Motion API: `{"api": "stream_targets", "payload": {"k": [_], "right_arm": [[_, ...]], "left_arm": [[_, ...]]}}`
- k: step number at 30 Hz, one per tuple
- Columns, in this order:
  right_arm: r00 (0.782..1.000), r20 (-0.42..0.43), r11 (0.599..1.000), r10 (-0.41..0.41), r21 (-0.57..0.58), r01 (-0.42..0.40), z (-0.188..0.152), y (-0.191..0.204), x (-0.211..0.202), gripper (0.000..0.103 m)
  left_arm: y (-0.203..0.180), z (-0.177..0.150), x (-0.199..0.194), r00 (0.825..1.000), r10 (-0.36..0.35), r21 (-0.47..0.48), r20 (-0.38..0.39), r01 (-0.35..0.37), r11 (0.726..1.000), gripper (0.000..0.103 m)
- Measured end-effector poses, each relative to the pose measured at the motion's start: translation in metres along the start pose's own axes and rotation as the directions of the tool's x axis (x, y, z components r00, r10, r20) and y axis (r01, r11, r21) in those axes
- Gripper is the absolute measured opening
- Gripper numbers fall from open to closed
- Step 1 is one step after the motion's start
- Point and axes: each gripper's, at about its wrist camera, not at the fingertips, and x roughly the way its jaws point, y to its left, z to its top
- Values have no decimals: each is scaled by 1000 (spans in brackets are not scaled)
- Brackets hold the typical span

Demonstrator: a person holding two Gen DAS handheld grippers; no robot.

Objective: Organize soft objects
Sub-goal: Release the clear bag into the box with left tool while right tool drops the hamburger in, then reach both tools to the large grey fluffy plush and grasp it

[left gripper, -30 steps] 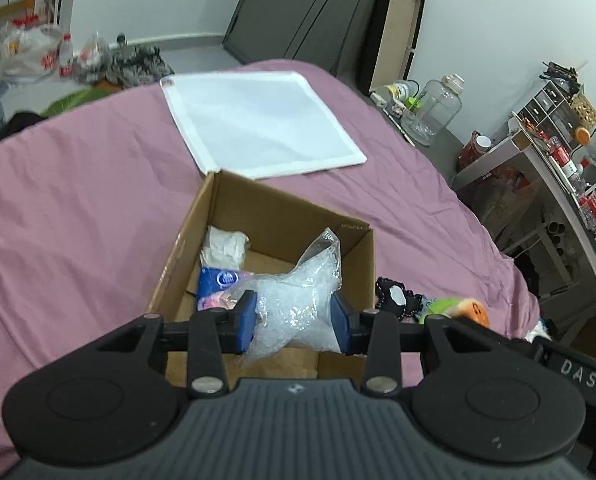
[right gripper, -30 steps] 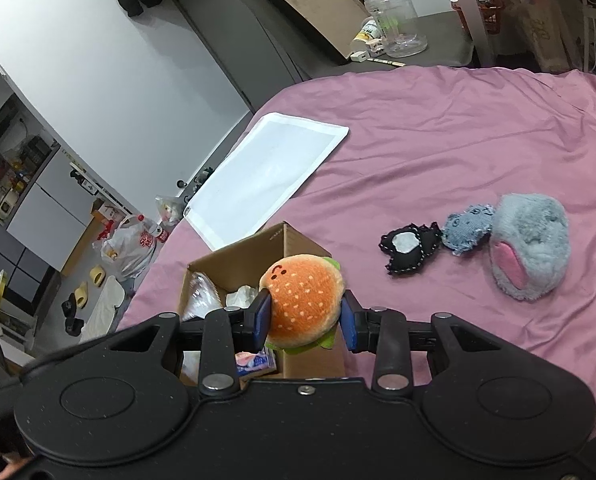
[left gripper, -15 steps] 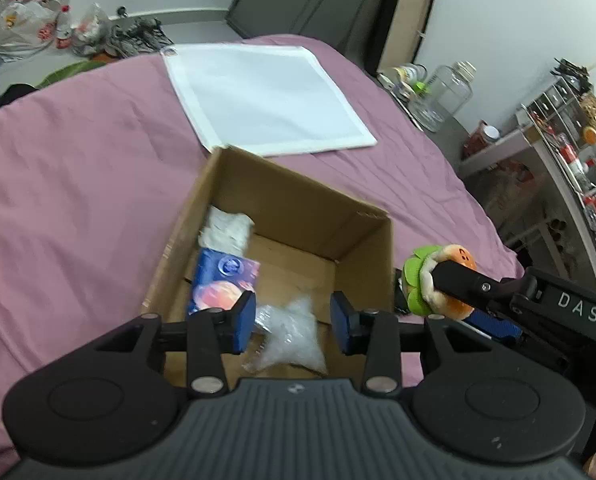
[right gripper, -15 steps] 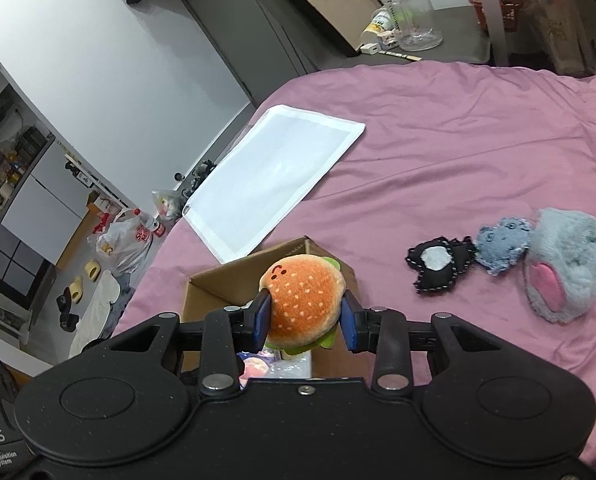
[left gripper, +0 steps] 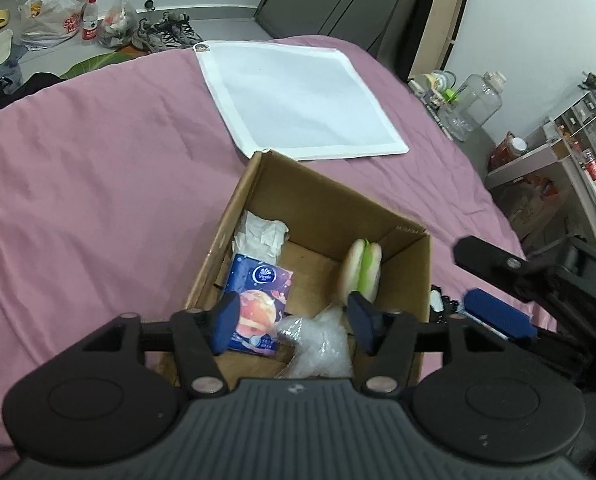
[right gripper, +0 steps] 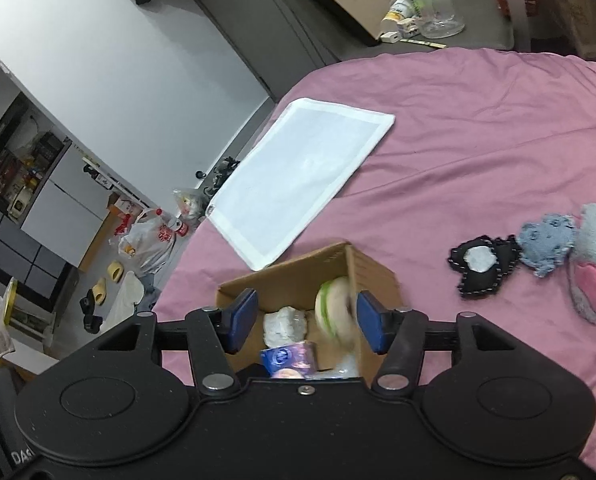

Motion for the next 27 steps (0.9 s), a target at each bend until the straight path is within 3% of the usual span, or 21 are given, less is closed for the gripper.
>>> {"api": "stream_targets", "payload": {"k": [10,16,27], "right_arm": [[996,52,998,-67,11,66,-1,-40,-36,67],[993,76,996,-87,28,86,-2,-68,-58,68],[991,90,992,-98,87,90,0,-120,-86,69]], "left_arm": [[-21,-10,-7,1000,8,73,14,-9,997,66],[-43,-17,-11,998,47,144,45,-53,988,66],[-92,-30,-18,997,36,249,66,-51,967,66]]}}
